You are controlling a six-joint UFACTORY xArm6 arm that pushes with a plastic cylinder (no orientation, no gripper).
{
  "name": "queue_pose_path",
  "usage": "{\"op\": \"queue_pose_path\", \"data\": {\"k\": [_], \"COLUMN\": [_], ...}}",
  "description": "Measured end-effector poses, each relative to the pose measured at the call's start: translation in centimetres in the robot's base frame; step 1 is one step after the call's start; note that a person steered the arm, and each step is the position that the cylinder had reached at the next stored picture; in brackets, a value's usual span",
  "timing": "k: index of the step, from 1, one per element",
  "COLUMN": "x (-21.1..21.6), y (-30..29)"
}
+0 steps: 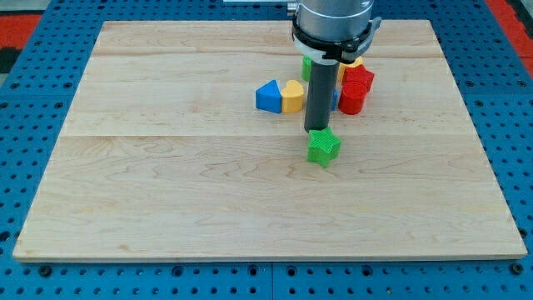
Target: Push the green star towards center right
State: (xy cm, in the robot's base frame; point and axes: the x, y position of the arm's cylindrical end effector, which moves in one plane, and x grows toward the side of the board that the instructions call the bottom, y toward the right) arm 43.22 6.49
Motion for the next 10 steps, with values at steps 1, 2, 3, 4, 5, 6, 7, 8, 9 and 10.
{"op": "queue_pose_path", "data": {"k": [1,2,3,4,5,6,7,8,9,10], "x": [0.0,0.2,1.6,4.3,4.9,1.9,0.2,1.1,2.1,3.0], "y": [0.0,-5.5,-5.8,-5.5,0.3,3.5,6.3,9.7,11.5,11.5]}}
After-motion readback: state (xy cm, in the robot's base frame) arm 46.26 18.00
